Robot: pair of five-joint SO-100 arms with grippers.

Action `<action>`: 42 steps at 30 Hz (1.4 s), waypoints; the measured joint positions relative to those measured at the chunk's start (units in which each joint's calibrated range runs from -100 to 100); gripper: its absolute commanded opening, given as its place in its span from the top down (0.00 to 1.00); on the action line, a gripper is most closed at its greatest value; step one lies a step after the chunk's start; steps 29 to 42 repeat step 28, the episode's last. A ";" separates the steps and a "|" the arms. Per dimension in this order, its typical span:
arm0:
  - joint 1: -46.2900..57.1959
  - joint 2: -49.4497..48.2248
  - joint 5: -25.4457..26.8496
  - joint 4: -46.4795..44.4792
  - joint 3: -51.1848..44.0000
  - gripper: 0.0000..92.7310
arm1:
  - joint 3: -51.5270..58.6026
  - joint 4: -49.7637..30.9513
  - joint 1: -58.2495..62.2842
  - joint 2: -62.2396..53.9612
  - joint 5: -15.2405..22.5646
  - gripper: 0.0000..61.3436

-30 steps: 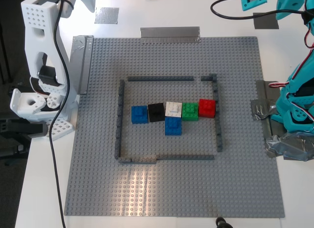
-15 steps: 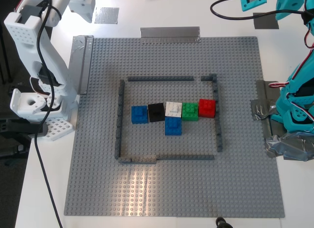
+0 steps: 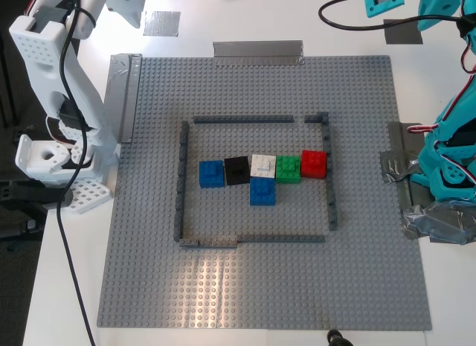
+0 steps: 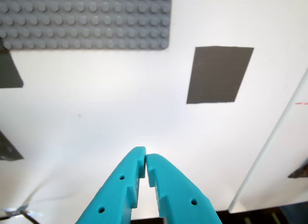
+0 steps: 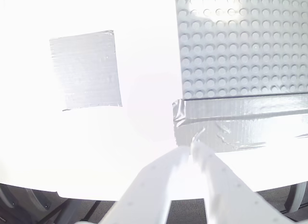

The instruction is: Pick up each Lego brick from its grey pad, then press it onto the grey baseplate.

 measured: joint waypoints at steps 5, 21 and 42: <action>0.22 0.00 0.00 0.00 0.00 1.00 | 0.00 0.48 0.00 0.00 0.00 1.00; 0.22 0.00 0.00 0.00 0.00 1.00 | 4.45 -5.07 3.09 -1.64 0.15 1.00; 0.22 0.00 0.00 0.00 0.00 1.00 | 4.45 -5.07 4.09 -2.16 0.78 1.00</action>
